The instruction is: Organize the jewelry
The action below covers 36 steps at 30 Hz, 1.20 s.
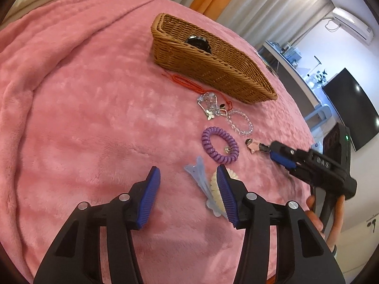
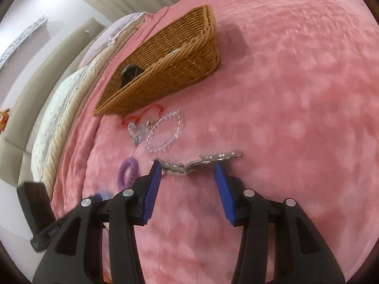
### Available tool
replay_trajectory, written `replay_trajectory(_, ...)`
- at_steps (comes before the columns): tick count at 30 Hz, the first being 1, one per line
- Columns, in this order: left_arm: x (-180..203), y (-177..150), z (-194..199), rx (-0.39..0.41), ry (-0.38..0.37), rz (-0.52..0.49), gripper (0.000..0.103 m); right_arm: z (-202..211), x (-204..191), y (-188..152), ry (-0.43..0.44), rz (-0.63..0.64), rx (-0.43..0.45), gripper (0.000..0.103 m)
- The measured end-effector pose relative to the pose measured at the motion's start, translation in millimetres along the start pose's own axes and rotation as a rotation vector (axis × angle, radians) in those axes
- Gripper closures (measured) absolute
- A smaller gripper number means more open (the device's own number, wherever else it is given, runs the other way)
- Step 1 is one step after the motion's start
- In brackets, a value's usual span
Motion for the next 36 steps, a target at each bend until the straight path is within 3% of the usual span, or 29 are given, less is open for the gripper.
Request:
replay_trajectory(8,-1,2,-2,0.004,0.008,-0.009,0.055,-6,6,23,0.001,-0.074,0.020,0.060)
replay_trajectory(11,-1,4,-4,0.005,0.012,-0.008,0.055,-12,4,31,-0.038,-0.060,0.020,0.060)
replay_trajectory(13,0,4,-5,0.007,0.018,-0.014,0.055,-17,-3,32,-0.117,-0.002,0.013,0.080)
replay_trajectory(17,-2,4,-4,0.009,0.007,-0.014,0.055,-17,-13,28,-0.180,0.115,0.009,0.090)
replay_trajectory(23,-1,4,-4,0.007,0.008,-0.027,0.056,19,-5,16,-0.267,0.207,0.075,0.093)
replay_trajectory(24,-1,4,-5,0.006,0.006,-0.027,0.056,27,-5,13,-0.226,0.212,0.083,0.093)
replay_trajectory(25,-1,4,-4,0.007,0.003,-0.026,0.055,35,-5,10,-0.121,0.195,0.079,0.093)
replay_trajectory(27,-1,3,-4,0.009,-0.006,-0.021,0.056,43,-3,7,-0.029,0.165,0.064,0.094)
replay_trajectory(30,-2,1,-5,0.011,-0.006,-0.017,0.056,41,-8,4,-0.170,0.236,0.089,0.094)
replay_trajectory(33,-1,-2,-3,0.012,-0.006,-0.021,0.056,44,-16,1,0.013,0.215,0.104,0.094)
replay_trajectory(36,-3,-4,-1,0.009,-0.018,-0.021,0.056,60,-22,-1,0.100,0.235,0.169,0.094)
Point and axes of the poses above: each gripper's, at about its wrist camera, not at the fingertips, and z roughly against the way its jaws point, x to its right, y to its top, the point moved 5 cm from there along -z, roughly the way its jaws point, and after that the axes turned 9 degrees about -x, right-handed, at the moved point
